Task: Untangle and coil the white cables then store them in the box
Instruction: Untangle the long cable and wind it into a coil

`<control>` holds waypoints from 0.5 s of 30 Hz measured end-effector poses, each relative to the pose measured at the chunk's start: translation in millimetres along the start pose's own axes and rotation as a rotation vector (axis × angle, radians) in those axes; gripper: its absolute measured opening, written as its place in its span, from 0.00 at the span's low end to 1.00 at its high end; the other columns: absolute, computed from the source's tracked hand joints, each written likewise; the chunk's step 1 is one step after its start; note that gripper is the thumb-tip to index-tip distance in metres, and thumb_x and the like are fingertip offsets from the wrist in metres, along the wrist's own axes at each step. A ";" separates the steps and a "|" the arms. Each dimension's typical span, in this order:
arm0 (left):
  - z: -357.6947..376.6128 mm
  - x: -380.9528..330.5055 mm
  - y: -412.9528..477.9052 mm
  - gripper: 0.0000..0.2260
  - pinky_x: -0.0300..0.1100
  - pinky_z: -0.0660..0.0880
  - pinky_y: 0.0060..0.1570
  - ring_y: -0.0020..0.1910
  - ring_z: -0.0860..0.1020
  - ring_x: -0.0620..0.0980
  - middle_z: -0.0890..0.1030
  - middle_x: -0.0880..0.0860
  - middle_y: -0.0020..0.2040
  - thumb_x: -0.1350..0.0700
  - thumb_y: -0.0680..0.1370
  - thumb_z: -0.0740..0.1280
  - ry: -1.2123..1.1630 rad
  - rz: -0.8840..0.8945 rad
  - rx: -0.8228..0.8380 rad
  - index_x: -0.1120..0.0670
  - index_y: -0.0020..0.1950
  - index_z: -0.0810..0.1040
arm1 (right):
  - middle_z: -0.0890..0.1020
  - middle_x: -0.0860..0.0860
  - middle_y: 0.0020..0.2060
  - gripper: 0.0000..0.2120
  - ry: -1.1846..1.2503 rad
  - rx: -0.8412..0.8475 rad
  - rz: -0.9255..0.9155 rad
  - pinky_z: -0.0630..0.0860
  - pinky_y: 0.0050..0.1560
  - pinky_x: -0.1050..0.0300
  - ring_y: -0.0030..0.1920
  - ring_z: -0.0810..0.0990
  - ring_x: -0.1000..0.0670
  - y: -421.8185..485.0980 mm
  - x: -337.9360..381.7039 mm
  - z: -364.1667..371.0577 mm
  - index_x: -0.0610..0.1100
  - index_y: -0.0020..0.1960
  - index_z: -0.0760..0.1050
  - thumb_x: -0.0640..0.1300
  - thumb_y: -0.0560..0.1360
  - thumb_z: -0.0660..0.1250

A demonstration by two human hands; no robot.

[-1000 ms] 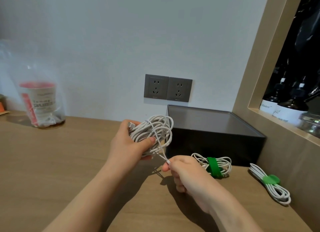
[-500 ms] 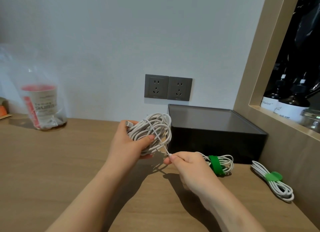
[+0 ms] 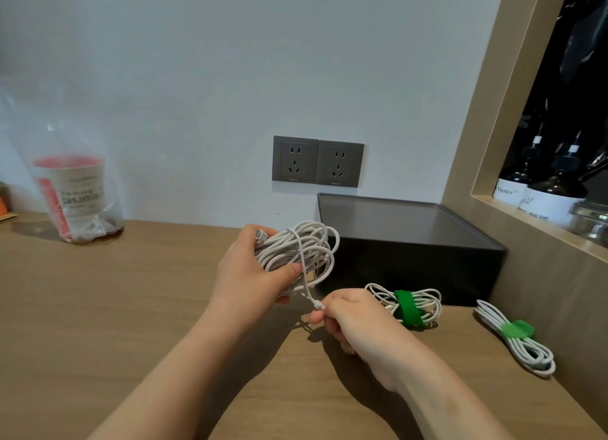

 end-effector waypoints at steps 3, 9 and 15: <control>-1.3 0.5 -0.8 0.15 0.49 0.81 0.35 0.42 0.82 0.53 0.79 0.54 0.48 0.63 0.70 0.74 -0.037 -0.034 -0.004 0.52 0.49 0.71 | 0.70 0.52 0.31 0.15 -0.007 0.013 -0.030 0.61 0.34 0.62 0.33 0.67 0.55 -0.3 1.9 2.9 0.46 0.37 0.77 0.42 0.78 0.56; -5.8 -1.4 -0.5 0.16 0.50 0.81 0.34 0.38 0.83 0.53 0.81 0.55 0.45 0.65 0.71 0.73 -0.185 -0.118 -0.012 0.57 0.53 0.70 | 0.69 0.49 0.31 0.15 0.102 0.027 -0.076 0.63 0.33 0.59 0.34 0.66 0.53 -1.9 4.8 -1.1 0.46 0.36 0.80 0.43 0.77 0.60; -4.0 -3.5 -0.5 0.15 0.48 0.81 0.32 0.33 0.82 0.48 0.80 0.55 0.44 0.67 0.71 0.72 -0.245 -0.127 0.020 0.58 0.52 0.70 | 0.72 0.60 0.20 0.14 0.084 -0.097 -0.144 0.62 0.34 0.64 0.32 0.66 0.59 -10.1 13.7 -8.4 0.46 0.38 0.80 0.47 0.79 0.61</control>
Point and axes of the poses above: each hand's wrist, its own y-axis towards the middle knuckle, its own z-axis out of the palm, x = y × z, the point moved 4 cm from there along y, towards the middle knuckle
